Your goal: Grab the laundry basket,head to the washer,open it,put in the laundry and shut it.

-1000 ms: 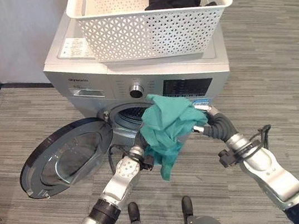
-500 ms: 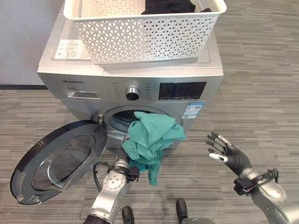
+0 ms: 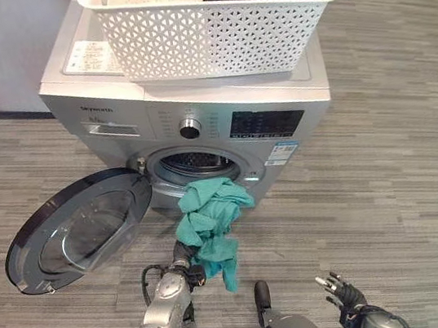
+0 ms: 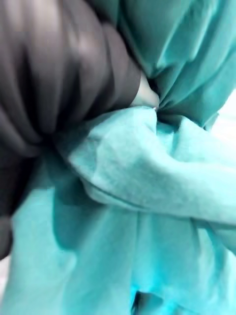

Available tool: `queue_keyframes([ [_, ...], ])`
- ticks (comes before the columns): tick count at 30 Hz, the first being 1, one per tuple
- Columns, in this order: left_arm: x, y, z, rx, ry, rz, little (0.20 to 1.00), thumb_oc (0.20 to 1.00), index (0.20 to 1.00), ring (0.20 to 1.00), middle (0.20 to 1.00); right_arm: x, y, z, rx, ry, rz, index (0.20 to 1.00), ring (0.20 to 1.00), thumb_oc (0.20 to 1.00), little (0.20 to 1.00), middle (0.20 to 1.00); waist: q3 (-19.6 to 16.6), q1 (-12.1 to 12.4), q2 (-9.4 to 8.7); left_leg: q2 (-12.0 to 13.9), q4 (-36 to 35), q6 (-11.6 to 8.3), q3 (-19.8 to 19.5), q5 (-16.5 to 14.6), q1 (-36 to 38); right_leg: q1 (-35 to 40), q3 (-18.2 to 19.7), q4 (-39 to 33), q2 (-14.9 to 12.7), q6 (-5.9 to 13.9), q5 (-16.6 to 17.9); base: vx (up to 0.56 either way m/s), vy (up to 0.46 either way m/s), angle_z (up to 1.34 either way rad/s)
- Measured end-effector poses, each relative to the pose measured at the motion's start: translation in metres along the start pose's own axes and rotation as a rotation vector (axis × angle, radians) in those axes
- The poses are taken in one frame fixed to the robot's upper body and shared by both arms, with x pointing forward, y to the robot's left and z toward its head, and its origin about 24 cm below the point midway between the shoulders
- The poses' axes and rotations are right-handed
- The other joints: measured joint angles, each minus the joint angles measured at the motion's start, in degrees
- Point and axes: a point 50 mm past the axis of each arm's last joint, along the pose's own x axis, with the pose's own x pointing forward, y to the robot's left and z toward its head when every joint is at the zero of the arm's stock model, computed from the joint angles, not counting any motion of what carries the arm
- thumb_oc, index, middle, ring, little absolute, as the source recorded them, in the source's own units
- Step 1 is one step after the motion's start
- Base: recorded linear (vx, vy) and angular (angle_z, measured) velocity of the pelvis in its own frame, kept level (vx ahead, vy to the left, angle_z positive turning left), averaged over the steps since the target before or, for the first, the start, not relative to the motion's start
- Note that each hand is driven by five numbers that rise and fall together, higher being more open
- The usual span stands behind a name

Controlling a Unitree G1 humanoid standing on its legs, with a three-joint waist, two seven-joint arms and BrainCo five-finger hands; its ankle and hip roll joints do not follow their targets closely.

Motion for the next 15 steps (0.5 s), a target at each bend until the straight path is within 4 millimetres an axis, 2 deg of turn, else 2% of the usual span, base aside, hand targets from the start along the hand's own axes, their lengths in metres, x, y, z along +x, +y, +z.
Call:
queue_keyframes([
  [4,0.003,0.005,-0.002,-0.01,0.018,0.046,0.2,0.2,0.2,0.2,0.2,0.006,0.012,0.009,0.001,-0.021,0.025,1.0,1.0,1.0,1.0,1.0,1.8,0.3,0.86,0.0,0.0,-0.01,0.0,0.0,-1.2,-1.1,0.0,0.0,0.0,0.01,0.0,-0.01,0.004,0.0],
  [8,0.011,0.003,0.013,-0.021,-0.035,0.066,0.2,0.2,0.2,0.2,0.2,0.011,0.022,0.021,-0.016,-0.05,0.033,1.0,1.0,1.0,1.0,1.0,3.7,0.7,0.62,0.1,0.2,0.01,0.3,0.2,-3.9,-4.1,0.4,0.0,0.2,-0.2,0.6,-0.05,0.006,-0.05],
  [11,0.021,0.007,0.032,-0.066,-0.084,0.114,0.2,0.2,0.2,0.2,0.2,0.014,0.033,0.031,-0.008,-0.082,0.053,1.0,1.0,1.0,1.0,1.0,5.8,1.1,-0.28,0.2,0.2,0.02,1.1,0.2,-4.7,-5.4,1.0,0.0,0.3,-0.3,0.9,-0.08,-0.043,-0.14],
  [14,0.034,0.012,0.065,-0.056,-0.174,0.158,0.2,0.2,0.2,0.2,0.2,0.018,0.043,0.046,-0.012,-0.134,0.071,1.0,1.0,1.0,1.0,1.0,6.6,0.8,-1.66,0.7,1.0,-0.09,1.2,0.3,-8.4,-9.0,1.3,0.0,0.7,-0.55,1.4,-0.05,-0.075,-0.06],
  [15,0.041,0.022,0.089,-0.027,-0.225,0.206,0.2,0.2,0.2,0.2,0.2,0.02,0.054,0.059,-0.01,-0.179,0.097,1.0,1.0,1.0,1.0,1.0,7.5,0.0,-3.55,1.3,1.2,-0.21,1.1,0.4,-9.4,-9.8,1.3,0.1,1.3,-0.88,1.8,-0.11,-0.085,-0.07],
])
